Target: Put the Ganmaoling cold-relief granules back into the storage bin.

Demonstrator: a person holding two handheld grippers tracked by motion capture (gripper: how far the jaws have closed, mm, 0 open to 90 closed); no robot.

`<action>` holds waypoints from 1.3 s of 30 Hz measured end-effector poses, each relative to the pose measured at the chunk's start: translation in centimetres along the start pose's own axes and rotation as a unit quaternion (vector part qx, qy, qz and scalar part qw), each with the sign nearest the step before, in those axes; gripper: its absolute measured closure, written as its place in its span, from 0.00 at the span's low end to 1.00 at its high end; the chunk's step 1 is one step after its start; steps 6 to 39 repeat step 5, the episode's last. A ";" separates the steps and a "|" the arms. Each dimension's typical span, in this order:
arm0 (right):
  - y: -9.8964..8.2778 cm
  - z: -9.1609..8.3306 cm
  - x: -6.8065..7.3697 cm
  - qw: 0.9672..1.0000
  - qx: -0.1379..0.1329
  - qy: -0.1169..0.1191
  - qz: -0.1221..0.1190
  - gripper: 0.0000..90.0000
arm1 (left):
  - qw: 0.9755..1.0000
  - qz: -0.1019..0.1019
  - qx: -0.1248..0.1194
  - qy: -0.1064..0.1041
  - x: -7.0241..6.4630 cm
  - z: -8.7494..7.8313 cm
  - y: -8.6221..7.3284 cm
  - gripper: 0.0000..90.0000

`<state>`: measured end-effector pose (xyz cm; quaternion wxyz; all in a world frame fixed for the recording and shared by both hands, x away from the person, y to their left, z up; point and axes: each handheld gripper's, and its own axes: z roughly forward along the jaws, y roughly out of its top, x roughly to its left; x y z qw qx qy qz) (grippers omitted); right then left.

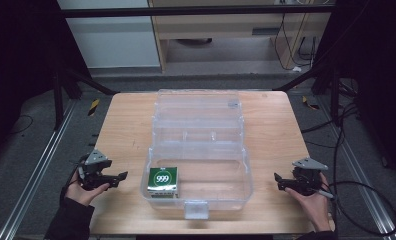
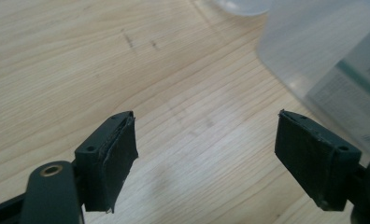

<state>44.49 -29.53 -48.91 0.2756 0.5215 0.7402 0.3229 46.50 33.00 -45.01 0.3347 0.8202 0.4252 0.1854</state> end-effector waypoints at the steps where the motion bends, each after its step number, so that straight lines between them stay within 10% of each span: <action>1: 0.0 0.0 0.0 1.000 0.000 0.000 0.000 0.06 | 1.000 -0.007 -0.001 0.006 0.1 0.0 -0.2 0.23; 39: -0.1 0.0 -0.1 1.000 0.001 -0.002 0.003 0.06 | 0.999 -0.028 -0.009 0.017 0.3 0.3 -1.0 0.22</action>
